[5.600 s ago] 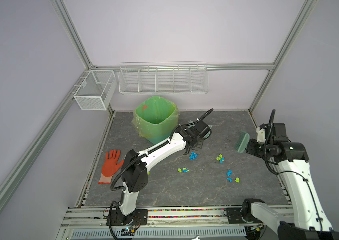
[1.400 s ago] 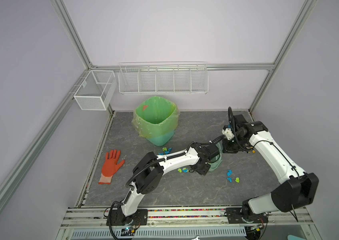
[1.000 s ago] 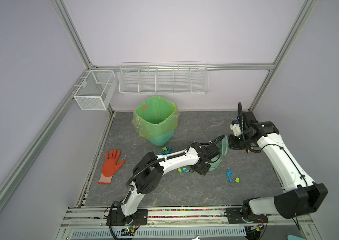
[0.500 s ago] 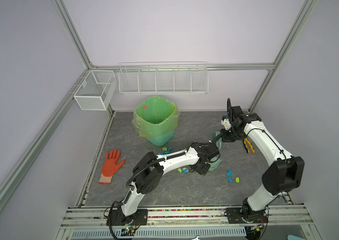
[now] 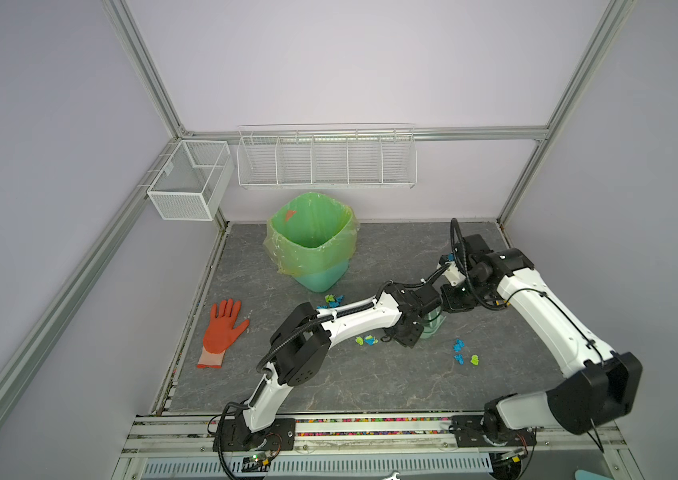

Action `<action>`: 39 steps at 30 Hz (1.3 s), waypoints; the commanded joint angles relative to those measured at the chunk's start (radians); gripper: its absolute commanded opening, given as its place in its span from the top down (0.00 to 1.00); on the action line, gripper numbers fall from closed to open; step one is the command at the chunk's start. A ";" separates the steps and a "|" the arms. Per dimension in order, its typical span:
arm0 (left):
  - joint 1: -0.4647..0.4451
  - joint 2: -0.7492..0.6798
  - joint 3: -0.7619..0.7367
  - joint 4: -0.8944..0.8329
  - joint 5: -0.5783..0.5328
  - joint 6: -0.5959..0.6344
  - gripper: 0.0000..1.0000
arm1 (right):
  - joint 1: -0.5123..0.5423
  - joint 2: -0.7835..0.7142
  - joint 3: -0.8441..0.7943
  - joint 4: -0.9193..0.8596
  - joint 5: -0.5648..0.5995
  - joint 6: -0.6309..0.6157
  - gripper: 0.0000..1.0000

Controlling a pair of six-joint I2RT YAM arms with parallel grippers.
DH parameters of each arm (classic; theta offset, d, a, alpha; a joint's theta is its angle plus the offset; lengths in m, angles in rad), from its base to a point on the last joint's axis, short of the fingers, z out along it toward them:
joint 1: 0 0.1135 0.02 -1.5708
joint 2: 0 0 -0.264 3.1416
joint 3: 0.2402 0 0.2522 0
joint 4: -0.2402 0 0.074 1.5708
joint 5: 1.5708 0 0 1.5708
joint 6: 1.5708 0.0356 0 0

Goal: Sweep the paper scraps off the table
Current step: 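Brush more scraps into the dustpan with the right gripper, then lift the brush away, then carry the loaded dustpan with the left gripper over to the green bin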

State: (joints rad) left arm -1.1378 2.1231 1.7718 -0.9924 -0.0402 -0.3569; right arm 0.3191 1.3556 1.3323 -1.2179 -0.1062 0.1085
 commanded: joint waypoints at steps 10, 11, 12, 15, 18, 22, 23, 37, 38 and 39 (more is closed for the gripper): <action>0.002 -0.019 -0.042 0.026 -0.038 0.022 0.90 | -0.031 -0.146 -0.070 -0.029 0.113 0.112 0.93; 0.001 -0.029 -0.055 0.040 -0.036 0.021 0.90 | -0.044 -0.148 -0.069 -0.020 0.108 0.121 0.93; 0.002 -0.036 -0.063 0.051 -0.036 0.019 0.90 | -0.055 -0.153 -0.068 -0.008 0.096 0.131 0.93; 0.002 -0.046 -0.072 0.060 -0.043 0.015 0.91 | -0.083 -0.185 -0.075 0.046 0.063 0.151 0.93; 0.002 -0.051 -0.074 0.065 -0.052 0.014 0.92 | -0.108 -0.205 -0.079 0.082 0.052 0.165 0.93; 0.002 -0.063 -0.061 0.063 -0.055 0.012 0.93 | -0.162 -0.216 -0.070 0.114 0.065 0.193 0.93; 0.002 -0.070 -0.060 0.064 -0.056 0.011 0.93 | -0.171 -0.219 -0.070 0.126 0.065 0.201 0.93; 0.004 -0.112 -0.043 0.075 -0.061 -0.003 0.96 | -0.285 -0.217 -0.106 0.218 0.048 0.243 0.93; 0.003 -0.116 -0.035 0.069 -0.062 -0.003 0.96 | -0.295 -0.220 -0.111 0.227 0.046 0.246 0.93; 0.003 -0.120 -0.025 0.061 -0.063 -0.003 0.96 | -0.304 -0.222 -0.114 0.232 0.047 0.250 0.93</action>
State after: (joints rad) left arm -1.1362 2.0518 1.7088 -0.9085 -0.0822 -0.3546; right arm 0.0360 1.1446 1.2346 -1.0306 -0.0467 0.3374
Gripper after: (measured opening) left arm 0.248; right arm 0.115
